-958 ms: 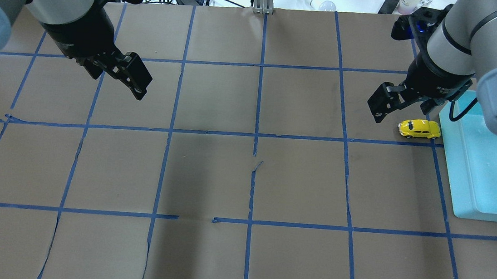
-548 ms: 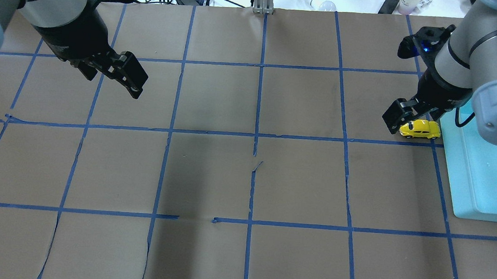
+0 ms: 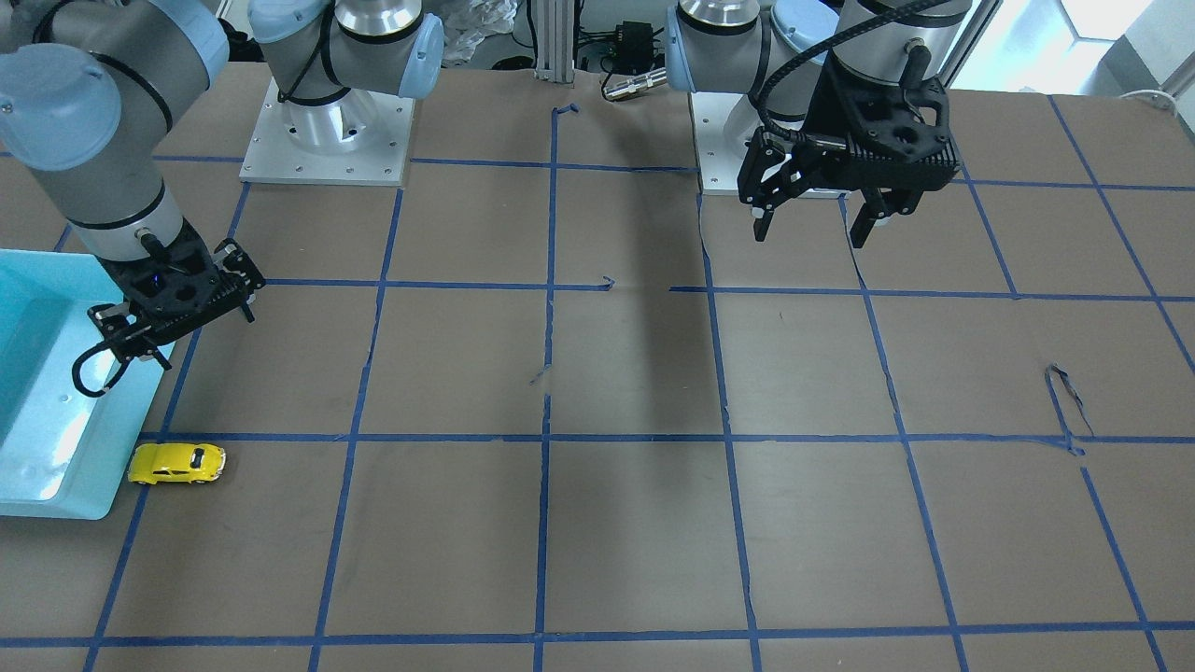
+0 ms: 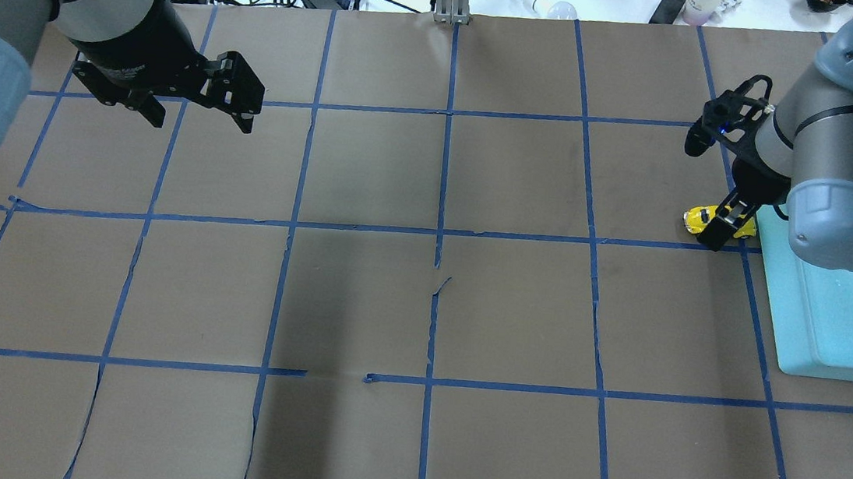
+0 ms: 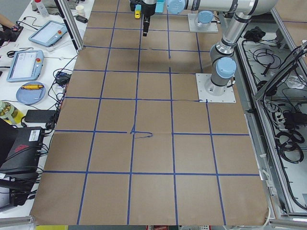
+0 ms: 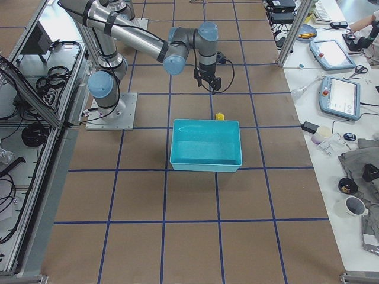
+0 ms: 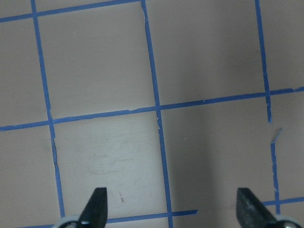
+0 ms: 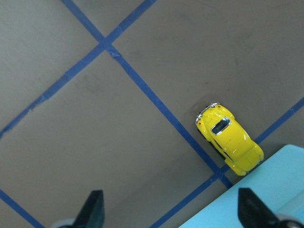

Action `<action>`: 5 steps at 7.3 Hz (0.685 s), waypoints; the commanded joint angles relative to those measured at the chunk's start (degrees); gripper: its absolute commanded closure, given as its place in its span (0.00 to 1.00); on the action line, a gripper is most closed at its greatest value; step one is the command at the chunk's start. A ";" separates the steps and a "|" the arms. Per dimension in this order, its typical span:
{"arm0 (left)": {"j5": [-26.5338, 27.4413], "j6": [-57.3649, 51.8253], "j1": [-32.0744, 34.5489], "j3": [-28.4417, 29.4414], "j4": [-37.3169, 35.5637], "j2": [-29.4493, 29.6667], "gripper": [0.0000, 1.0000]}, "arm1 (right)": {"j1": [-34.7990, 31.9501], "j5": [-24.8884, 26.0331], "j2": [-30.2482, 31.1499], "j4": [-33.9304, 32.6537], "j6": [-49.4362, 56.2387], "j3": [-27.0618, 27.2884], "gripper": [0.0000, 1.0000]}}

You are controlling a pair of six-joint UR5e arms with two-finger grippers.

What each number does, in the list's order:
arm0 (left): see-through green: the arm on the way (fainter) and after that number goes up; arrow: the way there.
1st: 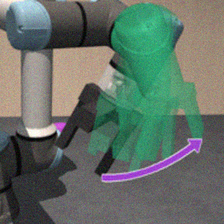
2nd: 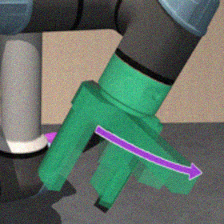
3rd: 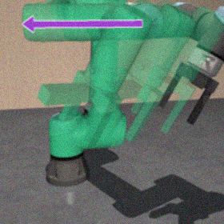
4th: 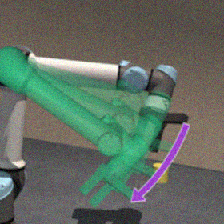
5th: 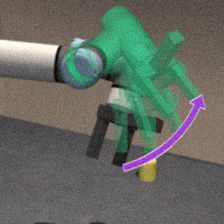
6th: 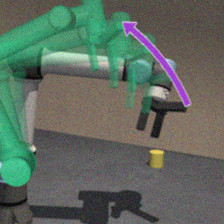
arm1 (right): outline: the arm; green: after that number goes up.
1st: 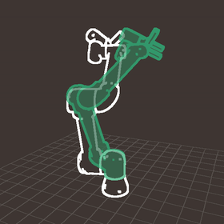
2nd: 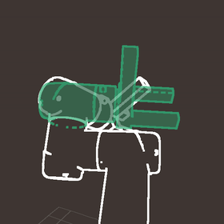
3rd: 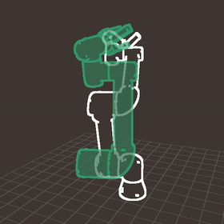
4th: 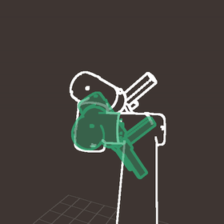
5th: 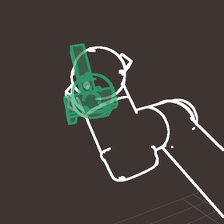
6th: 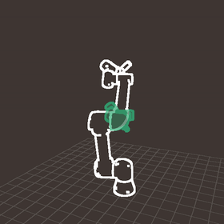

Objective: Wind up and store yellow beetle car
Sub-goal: 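Lower the right gripper onto the yellow car and grasp it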

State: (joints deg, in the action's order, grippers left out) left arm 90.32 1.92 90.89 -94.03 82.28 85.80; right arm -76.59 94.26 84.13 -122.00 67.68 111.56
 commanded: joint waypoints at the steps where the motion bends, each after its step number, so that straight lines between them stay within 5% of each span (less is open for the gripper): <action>1: 0.04 1.16 -0.01 -0.02 -0.10 -0.28 0.00 | 0.83 2.05 -5.01 -7.07 20.56 0.15 0.00; 5: 0.21 1.07 0.07 -0.54 0.86 -0.72 0.00 | 0.74 7.34 -13.10 -20.54 32.76 -1.07 0.00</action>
State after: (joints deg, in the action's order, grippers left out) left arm 90.49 2.99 90.92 -94.39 82.94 85.38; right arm -75.81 100.67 72.91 -139.74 97.15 111.03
